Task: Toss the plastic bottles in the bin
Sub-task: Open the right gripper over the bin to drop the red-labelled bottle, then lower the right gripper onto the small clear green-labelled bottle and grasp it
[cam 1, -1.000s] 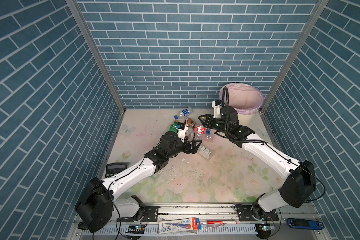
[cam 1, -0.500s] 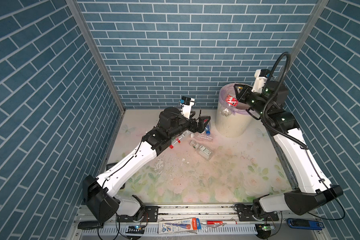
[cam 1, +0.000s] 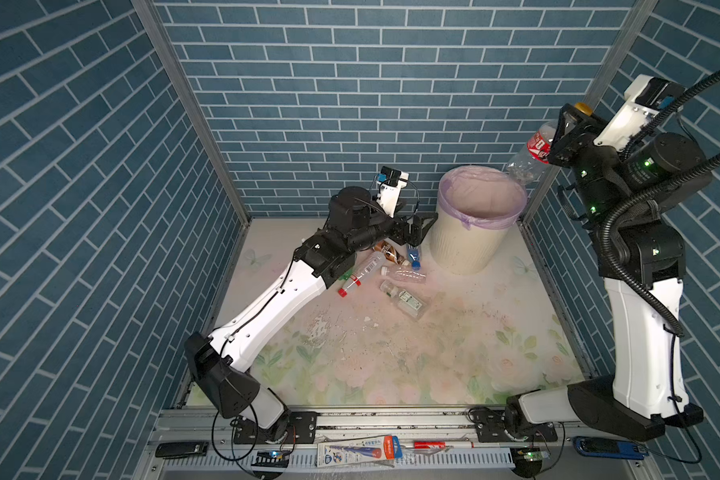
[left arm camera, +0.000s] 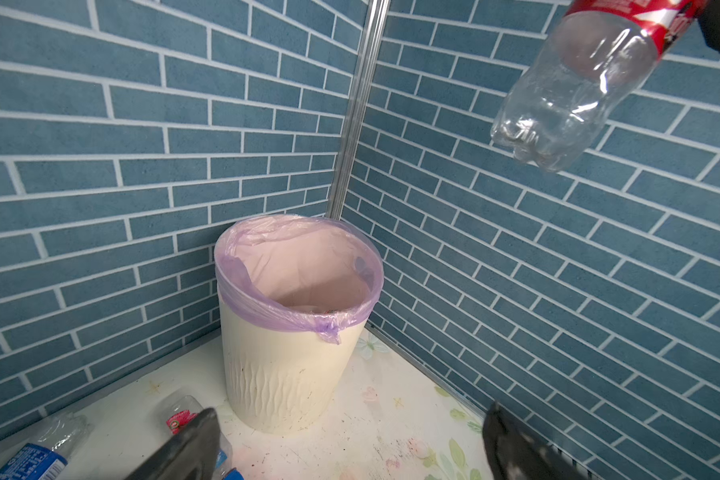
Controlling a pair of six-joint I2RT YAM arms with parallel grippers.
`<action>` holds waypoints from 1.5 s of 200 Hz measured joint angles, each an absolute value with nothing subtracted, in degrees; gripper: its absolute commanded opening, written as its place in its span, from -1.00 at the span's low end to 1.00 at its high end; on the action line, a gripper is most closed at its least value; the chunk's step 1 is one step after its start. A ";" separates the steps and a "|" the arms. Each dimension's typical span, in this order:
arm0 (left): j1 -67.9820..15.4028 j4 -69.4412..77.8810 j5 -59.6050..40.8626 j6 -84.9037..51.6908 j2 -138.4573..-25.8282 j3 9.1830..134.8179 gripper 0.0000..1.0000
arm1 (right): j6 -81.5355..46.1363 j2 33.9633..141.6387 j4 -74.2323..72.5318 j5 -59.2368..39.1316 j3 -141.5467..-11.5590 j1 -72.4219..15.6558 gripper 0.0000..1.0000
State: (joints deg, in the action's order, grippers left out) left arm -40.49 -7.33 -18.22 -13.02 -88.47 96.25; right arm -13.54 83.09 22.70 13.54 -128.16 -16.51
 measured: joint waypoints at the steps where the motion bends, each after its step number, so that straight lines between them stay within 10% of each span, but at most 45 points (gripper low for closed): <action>1: -40.49 -7.33 -18.24 -12.97 -88.49 96.31 0.99 | -13.52 83.40 22.70 13.54 -128.31 -16.43 -0.94; 16: -40.49 -7.66 -18.39 -12.27 -88.53 96.49 0.99 | -13.26 87.70 22.79 13.87 -130.96 -15.16 -0.84; 46: -40.49 -8.38 -19.00 -11.66 -89.01 96.47 0.99 | -15.20 101.80 27.51 14.04 -139.41 -11.97 0.60; 66: -40.49 -8.56 -19.55 -11.62 -89.52 96.40 0.99 | -16.93 112.14 34.74 14.39 -142.54 -10.85 0.98; 300: -34.54 -5.74 -17.37 -32.71 -90.61 78.08 0.99 | -14.02 80.20 36.73 1.54 -101.71 -17.89 0.98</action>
State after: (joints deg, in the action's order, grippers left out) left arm -34.54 -5.74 -17.37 -32.71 -90.61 78.08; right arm -14.02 80.20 36.73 1.54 -101.71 -17.89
